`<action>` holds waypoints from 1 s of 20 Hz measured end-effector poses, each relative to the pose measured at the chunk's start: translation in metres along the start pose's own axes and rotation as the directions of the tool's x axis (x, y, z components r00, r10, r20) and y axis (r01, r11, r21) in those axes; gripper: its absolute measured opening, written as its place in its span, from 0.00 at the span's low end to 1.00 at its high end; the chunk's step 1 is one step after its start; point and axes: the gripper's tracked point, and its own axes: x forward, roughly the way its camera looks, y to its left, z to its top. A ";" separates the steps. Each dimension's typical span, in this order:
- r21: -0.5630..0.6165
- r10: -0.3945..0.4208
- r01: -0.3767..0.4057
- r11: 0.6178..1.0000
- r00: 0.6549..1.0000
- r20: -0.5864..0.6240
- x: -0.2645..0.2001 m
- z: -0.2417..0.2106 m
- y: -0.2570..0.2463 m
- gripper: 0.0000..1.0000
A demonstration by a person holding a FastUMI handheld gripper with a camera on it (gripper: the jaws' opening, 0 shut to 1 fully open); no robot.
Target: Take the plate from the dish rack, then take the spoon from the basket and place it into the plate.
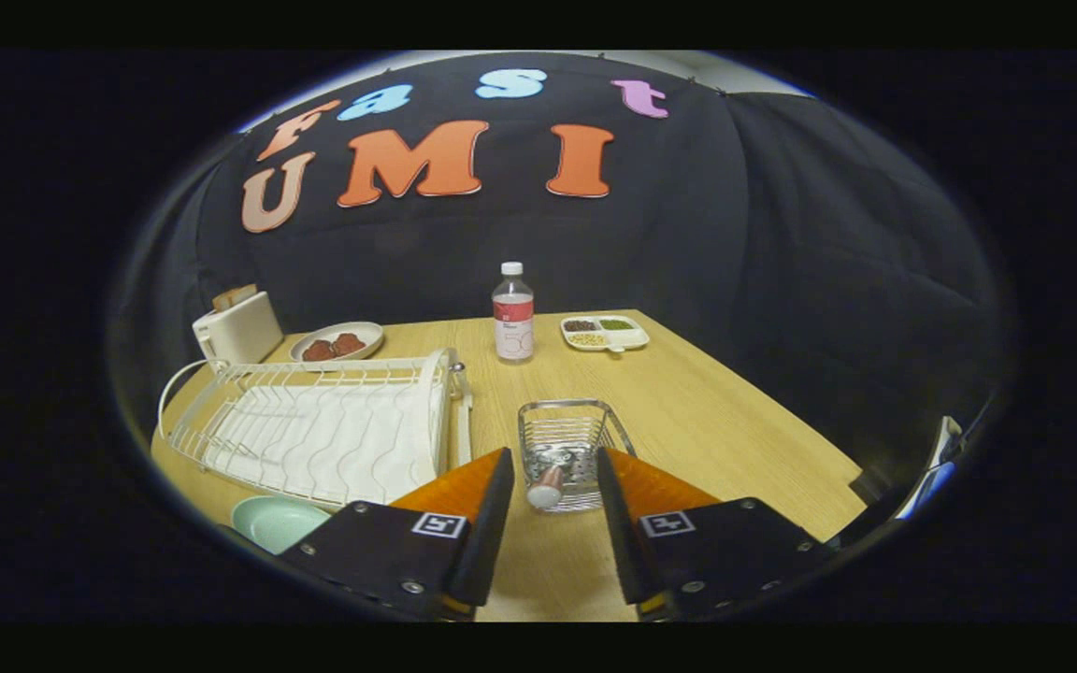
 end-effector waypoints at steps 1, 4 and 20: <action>-0.006 0.011 -0.011 1.000 1.000 0.003 0.002 -0.001 0.002 0.47; -0.008 0.010 -0.010 1.000 1.000 0.004 0.009 -0.002 0.001 0.30; 0.011 0.002 -0.003 1.000 0.996 0.086 -0.015 0.037 -0.013 0.11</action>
